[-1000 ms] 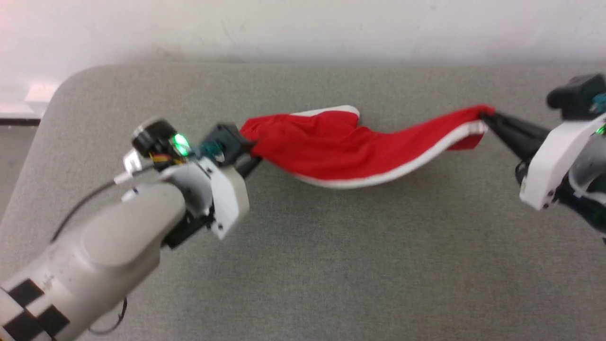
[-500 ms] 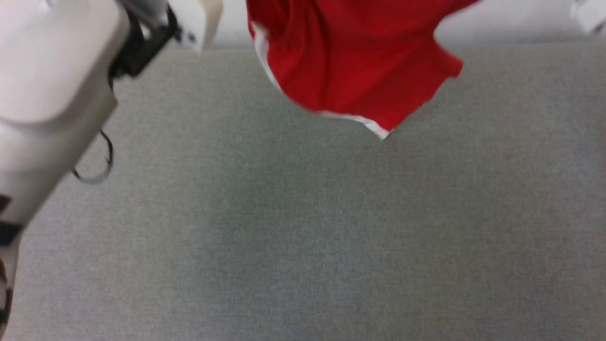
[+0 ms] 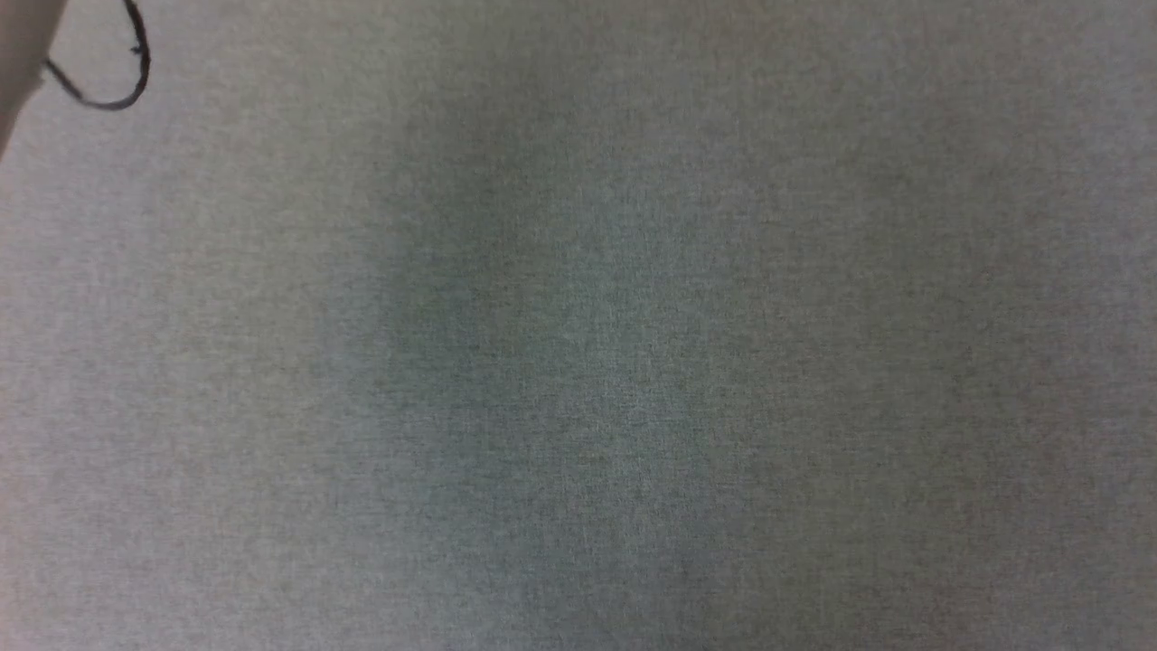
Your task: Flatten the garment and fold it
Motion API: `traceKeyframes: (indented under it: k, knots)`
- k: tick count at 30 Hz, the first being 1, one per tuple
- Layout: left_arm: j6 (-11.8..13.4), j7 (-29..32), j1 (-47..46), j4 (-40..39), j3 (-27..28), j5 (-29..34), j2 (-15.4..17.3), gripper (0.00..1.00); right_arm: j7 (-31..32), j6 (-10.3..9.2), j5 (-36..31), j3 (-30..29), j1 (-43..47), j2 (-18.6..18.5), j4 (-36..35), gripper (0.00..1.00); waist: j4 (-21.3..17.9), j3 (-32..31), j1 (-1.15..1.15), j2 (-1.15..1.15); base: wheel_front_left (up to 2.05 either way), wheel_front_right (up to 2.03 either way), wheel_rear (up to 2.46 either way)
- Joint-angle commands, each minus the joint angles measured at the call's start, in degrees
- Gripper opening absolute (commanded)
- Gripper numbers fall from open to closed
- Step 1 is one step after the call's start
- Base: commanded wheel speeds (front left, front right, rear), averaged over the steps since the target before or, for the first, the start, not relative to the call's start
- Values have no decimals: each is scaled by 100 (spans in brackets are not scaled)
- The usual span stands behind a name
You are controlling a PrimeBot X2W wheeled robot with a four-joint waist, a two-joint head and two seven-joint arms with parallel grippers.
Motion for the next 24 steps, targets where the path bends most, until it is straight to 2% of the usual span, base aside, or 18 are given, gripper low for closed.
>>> traceKeyframes:
  k: [1,7,16,24]
  knots:
    - [33,-115,-46,111,28,46,-14,0,-73,-5,-4,-8,-30,74,86,0,-62,406,-2,0,0,0,0]
    - [37,-534,534,363,-14,-43,10,0,-358,-5,115,267,517,171,257,0,-57,389,-2,0,0,0,0]
    - [322,-942,2729,115,-69,-309,128,0,-793,-5,569,887,2360,7,189,0,-10,-133,-2,0,0,0,0]
    - [1017,-974,5137,-1190,260,-338,532,0,-864,-5,997,1436,4239,-426,-704,0,-81,-883,-2,0,0,0,0]
